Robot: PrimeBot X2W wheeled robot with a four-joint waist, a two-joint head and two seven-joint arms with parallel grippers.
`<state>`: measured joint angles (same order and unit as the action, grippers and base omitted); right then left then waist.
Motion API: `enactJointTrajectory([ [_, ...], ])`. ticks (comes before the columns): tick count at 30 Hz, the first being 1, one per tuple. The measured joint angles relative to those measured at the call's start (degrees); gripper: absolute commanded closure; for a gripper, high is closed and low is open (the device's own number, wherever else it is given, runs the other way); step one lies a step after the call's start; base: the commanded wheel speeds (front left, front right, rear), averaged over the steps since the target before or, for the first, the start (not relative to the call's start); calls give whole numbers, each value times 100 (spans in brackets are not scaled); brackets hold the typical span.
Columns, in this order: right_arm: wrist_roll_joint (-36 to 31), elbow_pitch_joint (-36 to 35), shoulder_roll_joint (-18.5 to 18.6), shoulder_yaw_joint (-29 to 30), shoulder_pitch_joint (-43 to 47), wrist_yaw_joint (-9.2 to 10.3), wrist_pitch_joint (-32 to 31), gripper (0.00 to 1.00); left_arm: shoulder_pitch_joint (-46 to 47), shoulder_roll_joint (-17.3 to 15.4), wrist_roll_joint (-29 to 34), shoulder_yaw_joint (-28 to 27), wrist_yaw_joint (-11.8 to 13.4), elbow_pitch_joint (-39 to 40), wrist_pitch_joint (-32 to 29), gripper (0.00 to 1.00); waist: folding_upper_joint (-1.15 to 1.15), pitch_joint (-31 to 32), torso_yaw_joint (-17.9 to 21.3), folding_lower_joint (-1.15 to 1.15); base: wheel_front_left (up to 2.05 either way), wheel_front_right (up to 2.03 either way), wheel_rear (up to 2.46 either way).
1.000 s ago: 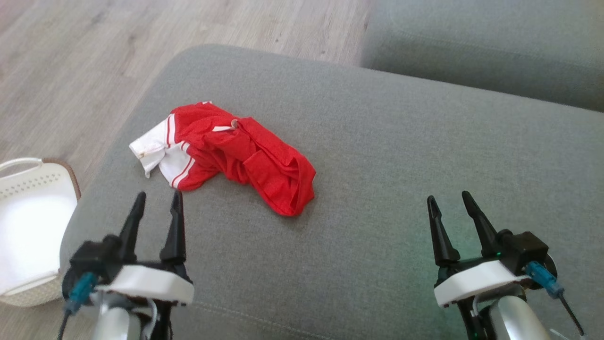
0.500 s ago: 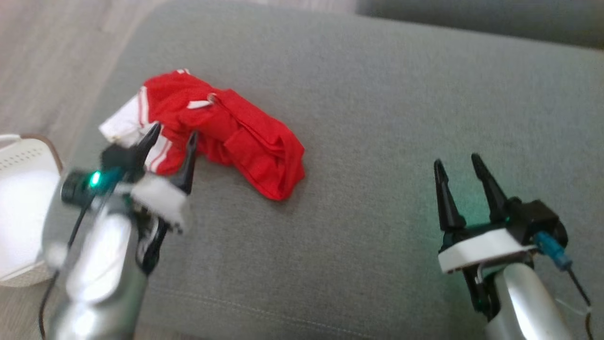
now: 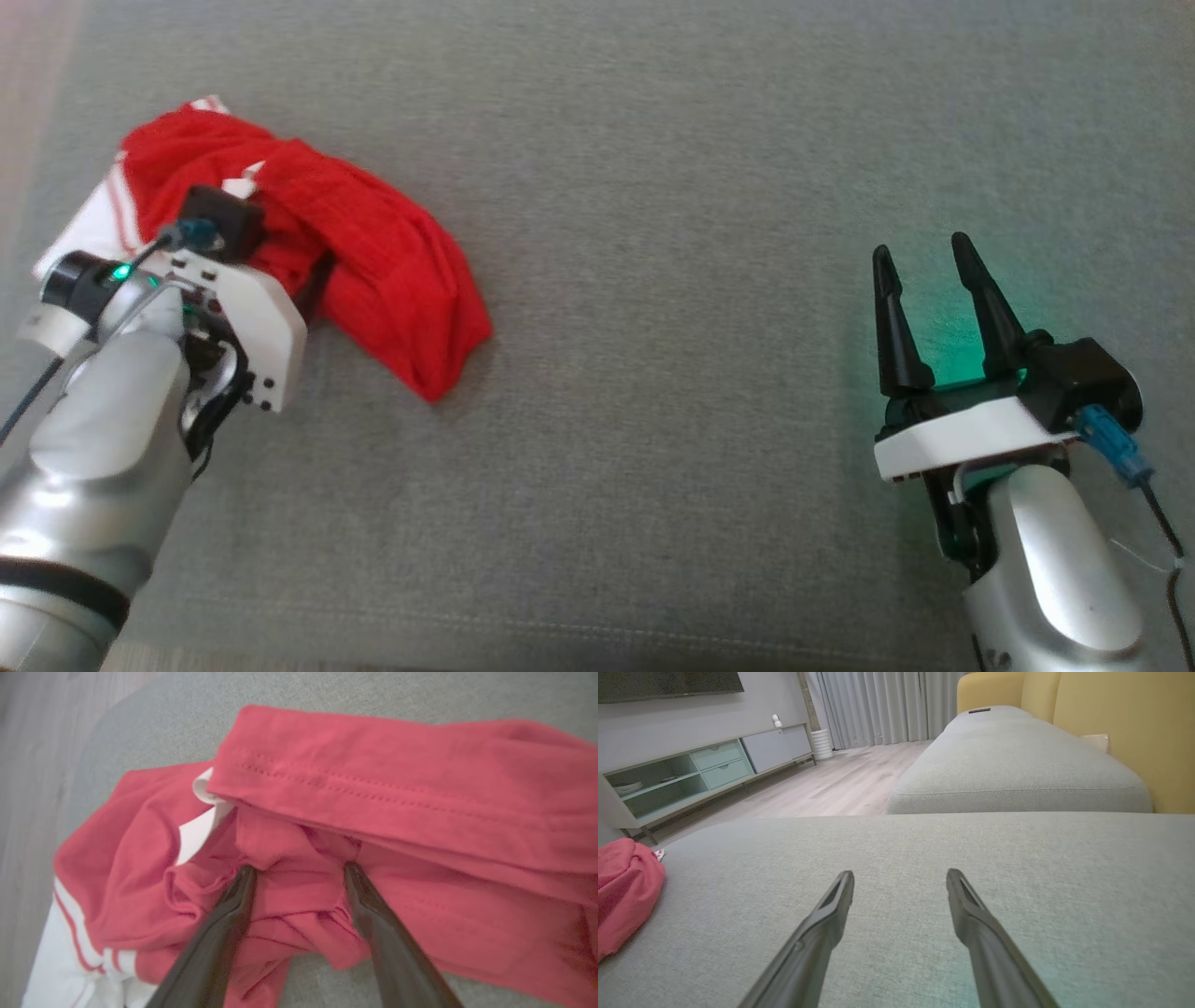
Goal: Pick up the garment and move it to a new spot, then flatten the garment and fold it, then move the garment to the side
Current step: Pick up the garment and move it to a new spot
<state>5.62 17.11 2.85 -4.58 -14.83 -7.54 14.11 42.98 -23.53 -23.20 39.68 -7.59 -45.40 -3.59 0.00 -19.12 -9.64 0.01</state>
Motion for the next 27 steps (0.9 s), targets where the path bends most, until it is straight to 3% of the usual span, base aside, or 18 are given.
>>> enactJointTrajectory([
  [3,-1,0,1,16,-10,0,1,0,119,2,-227,97,1,-186,27,0,0,-82,127,0,0,0,0],
  [4,-7,0,1,30,-10,0,1,0,143,2,-315,147,1,-231,79,38,0,-95,160,0,0,0,0],
  [5,-10,0,1,43,-11,0,1,0,163,-3,-383,198,1,-268,160,100,0,-100,188,0,0,0,0],
  [16,9,77,0,96,13,0,10,0,181,124,-512,278,30,-372,1588,100,0,313,299,-1,0,0,0],
  [27,179,190,0,38,142,0,26,0,128,485,-446,168,213,867,1788,100,0,792,542,-2,0,0,0],
])
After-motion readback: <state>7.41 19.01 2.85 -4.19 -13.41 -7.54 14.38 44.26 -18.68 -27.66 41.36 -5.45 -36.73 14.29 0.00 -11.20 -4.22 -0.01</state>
